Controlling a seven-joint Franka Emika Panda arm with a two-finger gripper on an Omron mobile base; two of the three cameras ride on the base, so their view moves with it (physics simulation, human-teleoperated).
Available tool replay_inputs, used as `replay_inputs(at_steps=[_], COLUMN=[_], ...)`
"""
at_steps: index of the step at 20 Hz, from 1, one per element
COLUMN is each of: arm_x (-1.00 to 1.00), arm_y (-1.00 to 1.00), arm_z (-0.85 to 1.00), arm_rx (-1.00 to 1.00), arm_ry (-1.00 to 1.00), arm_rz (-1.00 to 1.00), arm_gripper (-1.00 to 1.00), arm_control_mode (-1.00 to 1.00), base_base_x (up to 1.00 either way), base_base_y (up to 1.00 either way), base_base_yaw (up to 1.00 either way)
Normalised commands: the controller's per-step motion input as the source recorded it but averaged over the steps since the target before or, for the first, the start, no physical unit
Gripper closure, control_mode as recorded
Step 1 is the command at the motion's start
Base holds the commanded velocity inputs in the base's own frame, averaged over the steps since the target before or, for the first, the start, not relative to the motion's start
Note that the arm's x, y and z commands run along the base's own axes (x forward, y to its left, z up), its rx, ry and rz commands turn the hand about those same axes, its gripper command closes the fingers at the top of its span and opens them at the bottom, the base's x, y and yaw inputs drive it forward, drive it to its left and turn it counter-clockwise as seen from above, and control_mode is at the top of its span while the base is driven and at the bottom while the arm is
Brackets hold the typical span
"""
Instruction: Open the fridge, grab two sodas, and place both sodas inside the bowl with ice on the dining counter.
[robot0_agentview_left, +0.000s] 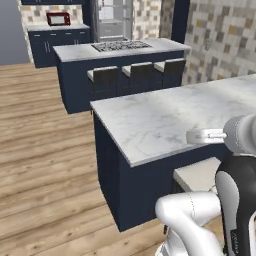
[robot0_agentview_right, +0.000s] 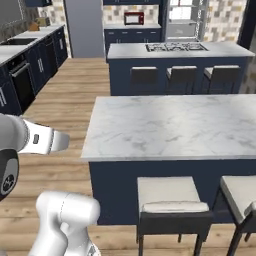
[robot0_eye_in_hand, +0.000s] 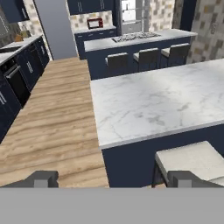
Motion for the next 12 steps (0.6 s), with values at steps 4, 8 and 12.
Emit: replay_inputs(at_steps=[4, 8, 12], arm_x=[0.0, 0.0, 0.0], arm_y=[0.0, 0.0, 0.0], arm_z=[0.0, 0.0, 0.0], arm_rx=[0.0, 0.0, 0.0], arm_ry=[0.0, 0.0, 0.0], arm_rz=[0.0, 0.0, 0.0], arm_gripper=[-1.0, -1.0, -1.0], arm_control_mode=[1.0, 1.0, 1.0], base_base_x=[0.09, 0.51, 0.93], base_base_y=[1.0, 1.0, 1.0], base_base_yaw=[0.0, -0.02, -0.06])
